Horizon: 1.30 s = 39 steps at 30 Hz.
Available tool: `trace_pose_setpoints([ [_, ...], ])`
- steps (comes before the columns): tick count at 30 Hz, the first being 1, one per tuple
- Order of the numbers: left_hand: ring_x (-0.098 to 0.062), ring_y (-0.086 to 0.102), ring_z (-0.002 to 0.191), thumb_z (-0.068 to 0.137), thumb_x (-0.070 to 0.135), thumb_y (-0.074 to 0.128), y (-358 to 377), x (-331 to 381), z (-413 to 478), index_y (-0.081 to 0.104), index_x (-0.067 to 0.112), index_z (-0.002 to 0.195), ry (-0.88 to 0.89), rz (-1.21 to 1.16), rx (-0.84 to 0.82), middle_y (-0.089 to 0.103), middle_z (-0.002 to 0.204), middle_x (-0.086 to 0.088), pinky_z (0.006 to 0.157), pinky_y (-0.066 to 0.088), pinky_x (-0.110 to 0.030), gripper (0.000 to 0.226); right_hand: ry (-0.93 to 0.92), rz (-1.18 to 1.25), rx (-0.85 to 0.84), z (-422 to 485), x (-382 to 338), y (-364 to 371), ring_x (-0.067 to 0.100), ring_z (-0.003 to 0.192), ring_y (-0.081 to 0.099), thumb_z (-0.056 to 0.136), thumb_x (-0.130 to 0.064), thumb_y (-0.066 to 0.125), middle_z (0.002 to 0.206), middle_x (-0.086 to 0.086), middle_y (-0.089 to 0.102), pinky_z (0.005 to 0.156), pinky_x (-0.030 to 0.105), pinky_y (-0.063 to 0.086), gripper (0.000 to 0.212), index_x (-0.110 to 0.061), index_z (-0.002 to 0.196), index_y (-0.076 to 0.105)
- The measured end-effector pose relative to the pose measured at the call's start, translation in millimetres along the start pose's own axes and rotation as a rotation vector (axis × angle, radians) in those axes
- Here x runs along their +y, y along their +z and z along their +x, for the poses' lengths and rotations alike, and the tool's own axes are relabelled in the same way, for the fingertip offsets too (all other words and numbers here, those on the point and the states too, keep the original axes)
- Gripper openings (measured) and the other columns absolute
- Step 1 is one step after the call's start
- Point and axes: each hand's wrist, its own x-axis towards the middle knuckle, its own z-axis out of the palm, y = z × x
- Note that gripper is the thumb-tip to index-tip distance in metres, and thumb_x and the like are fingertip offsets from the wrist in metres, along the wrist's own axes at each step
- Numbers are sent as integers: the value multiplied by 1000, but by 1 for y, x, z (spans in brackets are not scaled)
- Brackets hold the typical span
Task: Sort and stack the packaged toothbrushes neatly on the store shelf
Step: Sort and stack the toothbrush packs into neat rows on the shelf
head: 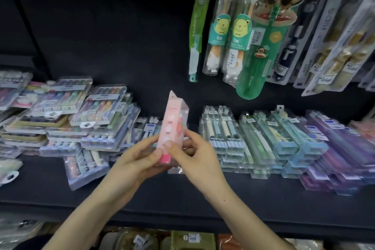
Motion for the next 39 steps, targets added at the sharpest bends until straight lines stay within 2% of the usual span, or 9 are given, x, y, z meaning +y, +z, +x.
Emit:
trace_pose_setpoints([
  [3, -11, 67, 102, 81, 30, 63, 34, 2, 5, 62, 28, 122, 92, 286, -54, 71, 111, 8, 83, 51, -15, 41, -11, 82, 96, -16, -10, -30, 6, 74, 64, 84, -23, 70, 84, -7, 70, 65, 22, 55, 27, -36, 107, 65],
  [6, 4, 63, 93, 78, 43, 60, 68, 2, 17, 68, 39, 95, 298, 672, 43, 67, 99, 28, 77, 44, -5, 19, -31, 61, 173, -36, -7, -76, -3, 65, 57, 84, -14, 69, 74, -19, 67, 60, 12, 46, 35, -43, 102, 63],
  [9, 7, 57, 96, 87, 46, 59, 111, -6, 36, 69, 36, 88, 500, 852, 23, 64, 94, 27, 84, 37, -3, 14, -37, 16, 347, -55, 1, -135, -7, 68, 58, 84, -5, 67, 75, -27, 67, 63, 10, 47, 42, -44, 100, 61],
  [16, -25, 59, 105, 87, 28, 60, 227, -36, 106, 71, 14, 109, 718, 1193, -217, 65, 110, -6, 94, 34, -27, 28, 28, -306, 818, -92, 25, -293, 4, 67, 51, 84, -21, 71, 86, -9, 64, 70, 23, 45, 36, -28, 119, 65],
  [20, -40, 58, 109, 85, 30, 61, 267, -56, 143, 68, 12, 117, 700, 1378, -312, 63, 118, -21, 94, 45, -47, 37, 186, -704, 997, -96, 41, -371, 29, 92, 64, 84, -33, 69, 92, 9, 72, 80, 37, 46, 40, -19, 121, 67],
  [22, -43, 56, 114, 86, 38, 55, 278, -66, 160, 66, 12, 121, 660, 1431, -343, 60, 123, -25, 97, 42, -52, 45, 226, -831, 1018, -85, 48, -401, 36, 101, 62, 86, -31, 67, 101, 17, 72, 82, 38, 46, 38, -16, 121, 67],
  [28, -28, 20, 144, 76, 74, -7, 287, -98, 193, 33, 35, 147, 495, 1590, -376, 28, 155, -9, 118, 11, -42, 90, 336, -1086, 815, -31, 75, -455, 37, 106, 58, 89, -35, 62, 106, 18, 69, 83, 37, 46, 36, -22, 122, 67],
  [36, -24, 17, 145, 74, 77, -8, 287, -103, 195, 31, 36, 147, 493, 1567, -366, 26, 156, -4, 117, 13, -36, 92, 314, -1288, 772, 6, 106, -463, 32, 92, 59, 90, -34, 50, 91, 10, 71, 79, 34, 47, 28, -26, 103, 74],
  [39, -22, 15, 145, 83, 77, -1, 288, -99, 192, 29, 37, 147, 482, 1562, -376, 24, 157, -3, 116, 12, -35, 82, 199, -1311, 844, -3, 97, -448, 36, 88, 56, 88, -32, 38, 91, 15, 69, 73, 35, 40, 43, -14, 96, 76],
])
